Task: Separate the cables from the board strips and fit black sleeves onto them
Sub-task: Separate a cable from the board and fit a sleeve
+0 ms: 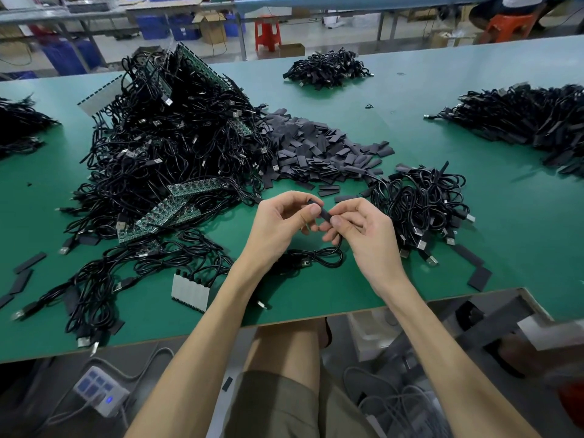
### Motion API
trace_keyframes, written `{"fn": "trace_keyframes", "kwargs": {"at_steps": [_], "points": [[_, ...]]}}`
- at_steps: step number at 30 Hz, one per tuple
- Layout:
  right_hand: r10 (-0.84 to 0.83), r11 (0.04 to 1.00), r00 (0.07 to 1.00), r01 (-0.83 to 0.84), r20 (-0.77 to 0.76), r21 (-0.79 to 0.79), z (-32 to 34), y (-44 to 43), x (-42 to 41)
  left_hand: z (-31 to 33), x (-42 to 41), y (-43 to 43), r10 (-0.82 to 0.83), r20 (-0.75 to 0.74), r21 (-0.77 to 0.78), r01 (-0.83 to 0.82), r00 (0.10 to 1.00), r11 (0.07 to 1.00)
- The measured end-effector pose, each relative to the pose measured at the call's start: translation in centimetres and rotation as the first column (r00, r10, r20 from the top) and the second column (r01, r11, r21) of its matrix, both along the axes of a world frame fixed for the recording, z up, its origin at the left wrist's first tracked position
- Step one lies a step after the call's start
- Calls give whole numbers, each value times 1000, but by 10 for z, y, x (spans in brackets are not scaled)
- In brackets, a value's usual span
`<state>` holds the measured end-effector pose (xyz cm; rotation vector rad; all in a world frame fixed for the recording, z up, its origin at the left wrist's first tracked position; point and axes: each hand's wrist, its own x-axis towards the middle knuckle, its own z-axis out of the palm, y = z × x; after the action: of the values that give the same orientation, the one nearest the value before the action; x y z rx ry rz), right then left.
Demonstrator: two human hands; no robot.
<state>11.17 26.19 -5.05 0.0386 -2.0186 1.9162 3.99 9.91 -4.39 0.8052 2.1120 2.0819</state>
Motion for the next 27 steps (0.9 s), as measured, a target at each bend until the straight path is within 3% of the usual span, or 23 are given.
{"fn": "trace_keyframes", "kwargs": {"at_steps": [6, 11, 14, 16, 18, 23, 27], "points": [[-35, 999, 999, 35, 2, 41, 0, -2, 1, 2, 1, 0, 66, 51, 71, -70, 997, 995], [-68, 925, 996, 40, 62, 377, -4, -4, 1, 5, 1, -3, 162, 43, 165, -167, 986, 972], [-51, 879, 994, 0, 94, 477, -4, -5, 2, 6, 2, -3, 210, 9, 162, -209, 978, 964], [-63, 896, 994, 19, 86, 445, -2, -5, 2, 6, 2, -2, 199, 22, 150, -200, 980, 968], [-122, 944, 989, 90, 83, 317, -1, -5, 2, 6, 3, -1, 151, 39, 108, -154, 988, 982], [-220, 968, 973, 210, 65, 135, -1, 0, 0, 3, 3, 4, -41, -74, -196, 26, 996, 980], [-224, 974, 974, 223, 17, 46, 0, 1, 2, 4, 2, 5, -62, -74, -207, 46, 995, 977]]}}
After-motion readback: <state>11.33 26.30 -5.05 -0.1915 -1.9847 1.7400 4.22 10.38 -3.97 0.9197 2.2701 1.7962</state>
